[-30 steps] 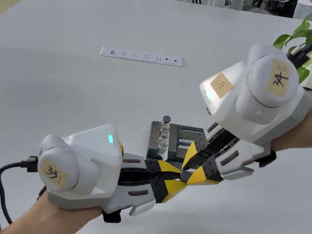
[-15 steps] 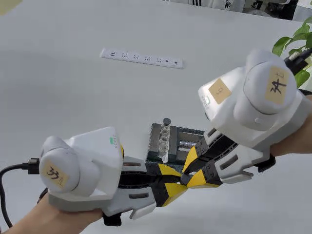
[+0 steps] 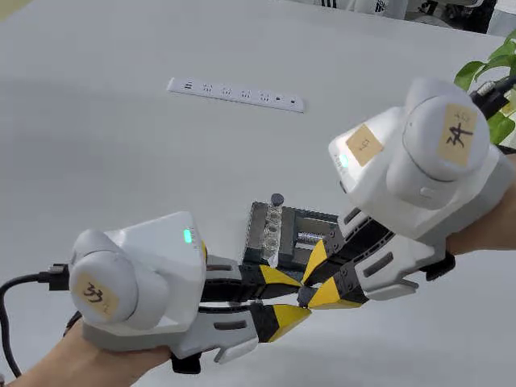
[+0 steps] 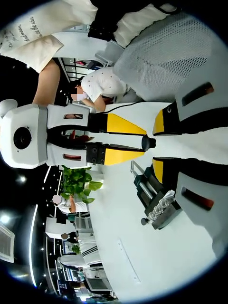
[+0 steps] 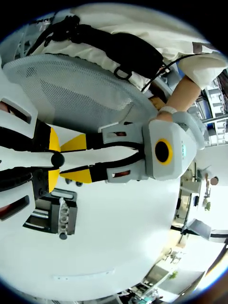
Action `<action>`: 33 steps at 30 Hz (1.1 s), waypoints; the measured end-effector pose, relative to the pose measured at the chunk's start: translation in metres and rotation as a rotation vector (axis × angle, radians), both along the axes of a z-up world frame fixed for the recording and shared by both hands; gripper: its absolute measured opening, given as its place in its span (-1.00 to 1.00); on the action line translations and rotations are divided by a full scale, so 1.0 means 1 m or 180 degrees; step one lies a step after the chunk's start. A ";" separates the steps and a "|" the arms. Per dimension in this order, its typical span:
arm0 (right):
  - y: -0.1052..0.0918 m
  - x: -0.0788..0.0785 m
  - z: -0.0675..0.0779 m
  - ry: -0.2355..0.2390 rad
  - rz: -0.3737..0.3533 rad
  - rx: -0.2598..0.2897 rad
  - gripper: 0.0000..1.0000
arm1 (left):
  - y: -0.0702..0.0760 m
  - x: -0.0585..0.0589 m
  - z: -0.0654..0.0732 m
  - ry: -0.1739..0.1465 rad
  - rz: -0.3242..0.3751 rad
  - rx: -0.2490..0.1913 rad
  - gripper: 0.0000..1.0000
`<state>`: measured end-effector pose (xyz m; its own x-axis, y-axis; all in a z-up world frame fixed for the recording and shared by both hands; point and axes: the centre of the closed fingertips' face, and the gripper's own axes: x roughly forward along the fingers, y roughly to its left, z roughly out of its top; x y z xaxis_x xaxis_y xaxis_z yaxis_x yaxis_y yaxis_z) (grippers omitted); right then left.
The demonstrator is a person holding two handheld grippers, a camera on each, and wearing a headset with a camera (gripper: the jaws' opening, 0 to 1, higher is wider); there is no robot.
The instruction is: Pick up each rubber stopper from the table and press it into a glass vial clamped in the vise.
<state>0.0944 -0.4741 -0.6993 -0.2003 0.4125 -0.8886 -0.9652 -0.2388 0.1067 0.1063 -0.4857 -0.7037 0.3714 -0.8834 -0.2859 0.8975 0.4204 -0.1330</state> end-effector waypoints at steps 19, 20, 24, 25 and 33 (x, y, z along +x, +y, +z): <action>0.006 0.049 -0.010 -0.0227 -0.0298 0.0039 -0.90 | 0.036 0.029 -0.021 0.0091 0.0492 0.0149 0.15; 0.007 0.053 -0.011 -0.0252 -0.0326 0.0047 -0.90 | 0.037 0.030 -0.021 0.0097 0.0513 0.0143 0.18; 0.008 0.071 -0.013 -0.0329 -0.0385 0.0027 -0.90 | 0.043 0.034 -0.026 0.0109 0.0585 0.0183 0.31; 0.008 0.075 -0.014 -0.0347 -0.0397 0.0015 -0.90 | 0.044 0.035 -0.026 0.0122 0.0604 0.0185 0.34; 0.011 0.106 -0.019 -0.0510 -0.0546 0.0060 -0.90 | 0.056 0.046 -0.030 0.0070 0.0785 0.0205 0.63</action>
<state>0.2004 -0.4629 -0.7183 0.0171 0.4453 -0.8952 -0.9961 -0.0703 -0.0540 0.1519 -0.4294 -0.7341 0.5663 -0.7466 -0.3492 0.7641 0.6344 -0.1173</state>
